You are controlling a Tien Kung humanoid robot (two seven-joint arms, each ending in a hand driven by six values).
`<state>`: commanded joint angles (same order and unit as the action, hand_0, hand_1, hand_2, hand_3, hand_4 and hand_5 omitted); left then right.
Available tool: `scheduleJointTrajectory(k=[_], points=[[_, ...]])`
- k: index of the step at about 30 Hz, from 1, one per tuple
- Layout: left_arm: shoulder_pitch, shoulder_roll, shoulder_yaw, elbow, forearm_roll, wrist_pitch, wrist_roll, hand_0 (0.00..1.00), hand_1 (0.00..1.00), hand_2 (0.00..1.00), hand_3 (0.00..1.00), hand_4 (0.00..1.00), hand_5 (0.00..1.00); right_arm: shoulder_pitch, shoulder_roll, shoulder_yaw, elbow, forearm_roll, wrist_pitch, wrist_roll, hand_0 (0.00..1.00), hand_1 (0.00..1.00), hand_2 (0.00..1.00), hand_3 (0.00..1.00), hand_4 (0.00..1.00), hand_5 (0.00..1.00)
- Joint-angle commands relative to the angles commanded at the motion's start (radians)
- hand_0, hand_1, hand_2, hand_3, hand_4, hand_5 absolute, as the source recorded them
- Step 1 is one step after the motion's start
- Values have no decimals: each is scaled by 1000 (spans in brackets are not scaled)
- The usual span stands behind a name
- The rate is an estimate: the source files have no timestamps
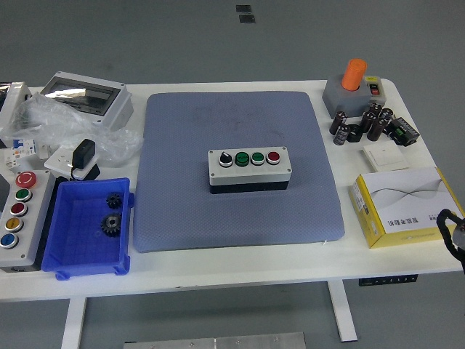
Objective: Pick up the button,place it on the desk,press the button,press the button
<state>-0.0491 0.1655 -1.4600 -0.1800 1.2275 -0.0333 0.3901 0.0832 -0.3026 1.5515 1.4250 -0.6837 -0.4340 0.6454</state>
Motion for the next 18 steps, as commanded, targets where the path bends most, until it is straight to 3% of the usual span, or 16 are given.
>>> scheduleJointTrajectory(k=[18], points=[[39, -7, 43, 0, -75, 8, -5, 646, 655, 551, 613, 595, 223, 53, 7, -203, -33, -11, 67, -28, 817, 737, 758, 747, 998, 998]])
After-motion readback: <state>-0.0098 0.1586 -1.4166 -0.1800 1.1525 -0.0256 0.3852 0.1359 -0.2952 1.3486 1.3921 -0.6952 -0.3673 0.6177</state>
